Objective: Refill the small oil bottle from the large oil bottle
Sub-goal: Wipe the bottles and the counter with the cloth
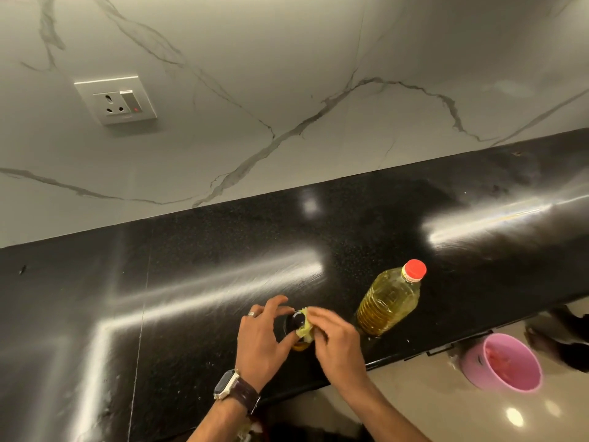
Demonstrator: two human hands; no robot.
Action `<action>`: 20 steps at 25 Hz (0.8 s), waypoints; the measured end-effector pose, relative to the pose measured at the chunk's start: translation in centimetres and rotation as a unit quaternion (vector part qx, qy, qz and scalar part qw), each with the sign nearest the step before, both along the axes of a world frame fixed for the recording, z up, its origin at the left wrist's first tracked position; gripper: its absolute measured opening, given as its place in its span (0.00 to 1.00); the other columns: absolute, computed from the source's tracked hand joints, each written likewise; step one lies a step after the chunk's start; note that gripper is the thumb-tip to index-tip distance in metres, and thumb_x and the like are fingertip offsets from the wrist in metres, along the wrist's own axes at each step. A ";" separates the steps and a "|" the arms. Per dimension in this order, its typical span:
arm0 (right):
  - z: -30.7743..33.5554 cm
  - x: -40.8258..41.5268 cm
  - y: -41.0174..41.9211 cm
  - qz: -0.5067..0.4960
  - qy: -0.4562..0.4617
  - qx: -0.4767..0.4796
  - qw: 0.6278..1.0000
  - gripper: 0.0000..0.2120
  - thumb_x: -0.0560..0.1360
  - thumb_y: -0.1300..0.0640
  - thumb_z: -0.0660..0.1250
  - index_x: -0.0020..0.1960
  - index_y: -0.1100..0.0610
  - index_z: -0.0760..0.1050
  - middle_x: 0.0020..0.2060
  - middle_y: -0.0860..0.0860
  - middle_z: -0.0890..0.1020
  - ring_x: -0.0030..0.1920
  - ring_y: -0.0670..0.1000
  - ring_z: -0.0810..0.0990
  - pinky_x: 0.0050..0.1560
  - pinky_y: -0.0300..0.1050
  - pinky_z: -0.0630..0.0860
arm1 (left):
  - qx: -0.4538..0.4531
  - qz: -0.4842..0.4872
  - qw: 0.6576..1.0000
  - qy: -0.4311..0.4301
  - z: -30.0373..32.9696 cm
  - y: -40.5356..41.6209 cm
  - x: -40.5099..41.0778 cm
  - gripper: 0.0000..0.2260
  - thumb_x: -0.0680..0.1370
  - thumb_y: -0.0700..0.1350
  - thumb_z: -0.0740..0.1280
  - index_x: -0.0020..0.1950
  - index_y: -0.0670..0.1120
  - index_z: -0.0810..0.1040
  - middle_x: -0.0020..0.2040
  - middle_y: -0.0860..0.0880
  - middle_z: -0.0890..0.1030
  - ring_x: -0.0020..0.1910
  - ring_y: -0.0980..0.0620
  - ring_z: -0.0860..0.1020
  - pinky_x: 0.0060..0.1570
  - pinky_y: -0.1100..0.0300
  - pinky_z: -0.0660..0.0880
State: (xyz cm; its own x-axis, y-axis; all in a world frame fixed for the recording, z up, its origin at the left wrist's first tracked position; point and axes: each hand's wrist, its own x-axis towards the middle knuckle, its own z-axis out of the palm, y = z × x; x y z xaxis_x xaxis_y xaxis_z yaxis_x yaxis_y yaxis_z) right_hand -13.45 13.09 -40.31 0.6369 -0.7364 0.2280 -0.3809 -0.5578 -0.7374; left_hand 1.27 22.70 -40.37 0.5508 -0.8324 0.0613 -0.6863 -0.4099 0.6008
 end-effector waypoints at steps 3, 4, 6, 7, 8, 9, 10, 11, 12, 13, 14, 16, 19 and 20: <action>-0.3 -0.5 -0.1 -0.004 0.084 -0.054 0.995 0.14 0.82 0.55 0.68 0.66 0.52 0.82 0.55 0.46 0.87 0.53 0.47 0.86 0.51 0.42 0.83 | 0.009 0.006 1.000 -0.010 0.6 -0.3 -0.5 0.32 0.70 0.51 0.81 0.71 0.57 0.72 0.55 0.74 0.75 0.57 0.56 0.77 0.57 0.50 0.73; -0.5 -1.0 -0.2 -0.005 0.113 -0.050 0.992 0.13 0.82 0.53 0.67 0.65 0.50 0.82 0.53 0.45 0.86 0.51 0.47 0.86 0.49 0.43 0.82 | 0.014 0.012 1.000 -0.012 0.8 -0.3 -0.6 0.32 0.70 0.51 0.81 0.71 0.56 0.72 0.56 0.73 0.76 0.57 0.56 0.78 0.58 0.50 0.73; -1.0 -2.5 -0.3 0.012 0.170 -0.010 0.985 0.12 0.82 0.51 0.66 0.65 0.46 0.80 0.55 0.43 0.85 0.54 0.45 0.84 0.53 0.42 0.81 | 0.023 0.019 0.999 -0.017 1.0 -0.4 -0.9 0.33 0.70 0.50 0.81 0.72 0.56 0.71 0.57 0.70 0.75 0.58 0.56 0.78 0.60 0.51 0.72; -1.1 -3.7 -0.5 0.026 0.182 0.024 0.983 0.12 0.82 0.50 0.66 0.64 0.45 0.80 0.56 0.41 0.85 0.56 0.44 0.83 0.56 0.41 0.80 | 0.025 0.016 0.999 -0.018 1.0 -0.5 -1.1 0.33 0.71 0.49 0.81 0.72 0.56 0.70 0.57 0.70 0.75 0.58 0.56 0.77 0.60 0.52 0.71; -1.1 -5.2 -0.6 0.039 0.186 0.063 0.980 0.12 0.81 0.50 0.67 0.63 0.45 0.80 0.56 0.40 0.84 0.57 0.42 0.82 0.58 0.39 0.78 | 0.026 0.013 0.999 -0.015 1.0 -0.5 -1.3 0.33 0.71 0.49 0.80 0.73 0.57 0.69 0.58 0.69 0.75 0.60 0.56 0.77 0.61 0.53 0.70; -0.7 -6.7 -0.8 0.046 0.182 0.103 0.977 0.10 0.79 0.50 0.69 0.60 0.44 0.81 0.55 0.38 0.83 0.56 0.40 0.81 0.59 0.38 0.77 | 0.026 0.011 1.000 -0.009 1.1 -0.7 -1.6 0.33 0.72 0.48 0.80 0.73 0.57 0.69 0.59 0.67 0.76 0.62 0.55 0.76 0.63 0.53 0.70; -0.2 -8.4 -1.1 0.045 0.170 0.142 0.974 0.09 0.76 0.50 0.72 0.56 0.43 0.81 0.53 0.37 0.83 0.55 0.38 0.80 0.60 0.38 0.77 | 0.025 0.013 1.000 -0.002 1.3 -0.8 -1.9 0.33 0.72 0.47 0.79 0.73 0.56 0.69 0.60 0.65 0.76 0.64 0.54 0.76 0.65 0.52 0.69; 0.3 -10.1 -1.4 0.040 0.152 0.182 0.971 0.08 0.74 0.52 0.74 0.52 0.43 0.81 0.50 0.37 0.82 0.54 0.37 0.80 0.59 0.39 0.78 | 0.025 0.020 0.999 0.006 1.5 -1.0 -2.3 0.33 0.72 0.46 0.80 0.73 0.56 0.70 0.61 0.62 0.77 0.66 0.52 0.75 0.67 0.51 0.69; 1.1 -11.6 -1.8 0.030 0.127 0.220 0.967 0.09 0.72 0.53 0.77 0.49 0.42 0.82 0.48 0.38 0.83 0.53 0.38 0.81 0.57 0.40 0.79 | 0.023 0.033 0.999 0.008 1.7 -1.0 -2.6 0.33 0.71 0.45 0.80 0.73 0.54 0.71 0.63 0.58 0.78 0.68 0.50 0.75 0.69 0.49 0.69; 2.0 -13.0 -2.1 0.015 0.096 0.253 0.962 0.10 0.70 0.54 0.79 0.47 0.41 0.83 0.46 0.40 0.84 0.52 0.40 0.82 0.54 0.42 0.81 | 0.016 0.050 0.999 0.002 1.9 -1.0 -2.9 0.34 0.70 0.44 0.81 0.73 0.52 0.72 0.66 0.55 0.78 0.70 0.47 0.73 0.71 0.47 0.69; 3.3 -14.3 -2.7 -0.002 0.059 0.280 0.958 0.11 0.68 0.56 0.82 0.45 0.42 0.85 0.45 0.42 0.85 0.50 0.43 0.84 0.52 0.43 0.82 | 0.001 0.069 0.998 -0.007 2.2 -1.0 -3.5 0.36 0.70 0.45 0.82 0.74 0.49 0.72 0.70 0.52 0.76 0.73 0.46 0.71 0.72 0.45 0.69; 6.1 -16.4 -4.0 -0.026 -0.032 0.299 0.953 0.15 0.65 0.63 0.84 0.40 0.45 0.85 0.43 0.47 0.85 0.46 0.48 0.85 0.49 0.45 0.84 | -0.065 0.089 0.994 -0.004 3.2 -1.6 -5.7 0.40 0.69 0.51 0.83 0.78 0.47 0.69 0.75 0.50 0.72 0.76 0.48 0.68 0.73 0.46 0.68; 10.4 -17.8 -7.2 -0.072 -0.166 0.197 0.963 0.16 0.62 0.64 0.84 0.36 0.47 0.81 0.39 0.46 0.85 0.42 0.49 0.85 0.43 0.39 0.82 | -0.133 0.053 0.986 0.086 6.0 -4.9 -10.5 0.41 0.70 0.63 0.76 0.79 0.54 0.66 0.75 0.59 0.71 0.75 0.57 0.68 0.71 0.55 0.69; 11.9 -17.7 -8.6 -0.079 -0.191 0.144 0.968 0.13 0.64 0.57 0.83 0.37 0.47 0.80 0.40 0.45 0.85 0.42 0.49 0.84 0.41 0.40 0.81 | -0.142 0.035 0.982 0.119 6.6 -6.3 -11.9 0.40 0.70 0.65 0.75 0.79 0.56 0.66 0.75 0.61 0.70 0.75 0.59 0.69 0.71 0.56 0.69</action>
